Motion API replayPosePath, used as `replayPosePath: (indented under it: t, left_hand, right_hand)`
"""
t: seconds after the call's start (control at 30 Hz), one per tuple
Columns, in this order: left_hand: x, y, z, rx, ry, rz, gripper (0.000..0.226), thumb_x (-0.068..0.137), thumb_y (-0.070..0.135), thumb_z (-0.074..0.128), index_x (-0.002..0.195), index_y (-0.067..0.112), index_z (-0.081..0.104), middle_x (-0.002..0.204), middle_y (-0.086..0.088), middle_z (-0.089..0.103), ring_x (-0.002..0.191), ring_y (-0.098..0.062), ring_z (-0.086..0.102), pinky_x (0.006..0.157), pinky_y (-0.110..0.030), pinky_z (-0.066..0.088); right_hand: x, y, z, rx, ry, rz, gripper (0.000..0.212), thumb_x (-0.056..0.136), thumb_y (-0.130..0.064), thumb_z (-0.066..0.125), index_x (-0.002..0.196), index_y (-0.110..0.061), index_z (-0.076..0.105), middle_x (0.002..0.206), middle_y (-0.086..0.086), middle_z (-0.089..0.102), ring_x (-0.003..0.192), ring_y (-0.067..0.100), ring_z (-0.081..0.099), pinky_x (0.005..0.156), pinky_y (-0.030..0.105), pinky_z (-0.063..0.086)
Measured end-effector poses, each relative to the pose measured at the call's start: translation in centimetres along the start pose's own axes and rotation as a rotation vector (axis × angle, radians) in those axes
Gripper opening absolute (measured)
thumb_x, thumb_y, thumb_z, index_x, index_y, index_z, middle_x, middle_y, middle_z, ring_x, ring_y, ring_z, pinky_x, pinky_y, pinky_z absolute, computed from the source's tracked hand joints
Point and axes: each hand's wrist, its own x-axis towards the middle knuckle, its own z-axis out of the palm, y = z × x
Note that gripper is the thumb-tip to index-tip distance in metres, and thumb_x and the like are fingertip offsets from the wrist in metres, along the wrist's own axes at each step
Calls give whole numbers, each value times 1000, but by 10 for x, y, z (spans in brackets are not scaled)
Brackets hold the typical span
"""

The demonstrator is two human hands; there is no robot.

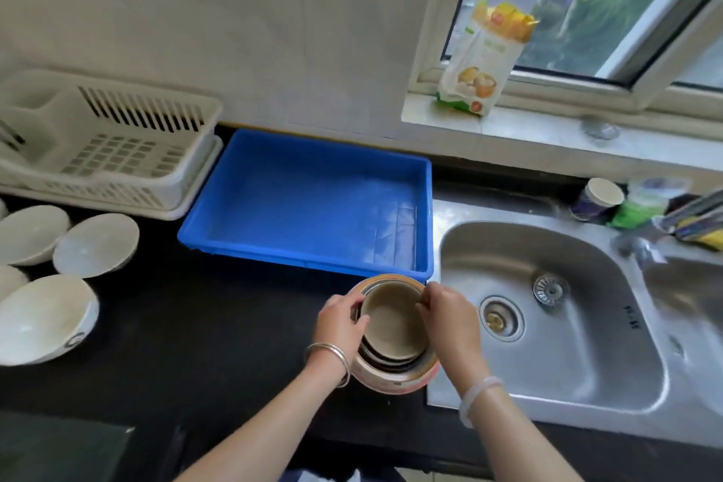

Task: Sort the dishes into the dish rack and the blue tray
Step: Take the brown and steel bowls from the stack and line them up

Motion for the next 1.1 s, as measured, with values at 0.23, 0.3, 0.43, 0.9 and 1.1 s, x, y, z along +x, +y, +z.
replayPosePath:
  t: [0.23, 0.3, 0.43, 0.9, 1.1]
  left_hand:
    - [1, -7, 3, -65, 38, 36, 23, 89, 26, 56, 110, 20, 63, 95, 5, 55, 73, 0, 50, 63, -7, 36]
    - [2, -6, 3, -80, 46, 31, 21, 90, 27, 54, 106, 18, 65, 96, 5, 56, 77, -1, 50, 65, -9, 36]
    - [3, -3, 3, -68, 42, 24, 10, 88, 23, 56, 91, 17, 64, 97, 6, 52, 84, -9, 53, 72, -18, 39]
    - [5, 13, -15, -151, 108, -49, 12, 87, 13, 55, 75, 10, 54, 73, -1, 58, 66, -17, 57, 57, -22, 50]
    - [8, 3, -43, -345, 148, -141, 9, 84, 12, 59, 75, 10, 57, 80, -6, 63, 80, -24, 66, 68, -36, 59]
  right_hand:
    - [3, 4, -10, 56, -50, 55, 11, 91, -21, 53, 94, -11, 50, 90, 16, 68, 85, 36, 61, 60, 33, 32]
    - [1, 9, -15, 164, -55, 88, 9, 90, -20, 55, 88, -16, 48, 85, 15, 67, 80, 35, 61, 58, 32, 34]
    - [-6, 18, -23, 325, -19, 185, 14, 89, -19, 58, 82, -18, 47, 79, 12, 70, 69, 32, 62, 60, 35, 46]
    - [-17, 20, -57, 564, 42, 249, 5, 86, -14, 63, 85, -18, 66, 71, 1, 71, 52, 17, 68, 60, 34, 59]
    - [-6, -4, -73, 707, 75, 166, 15, 84, -10, 65, 80, -24, 66, 69, -5, 69, 51, 8, 67, 50, 26, 58]
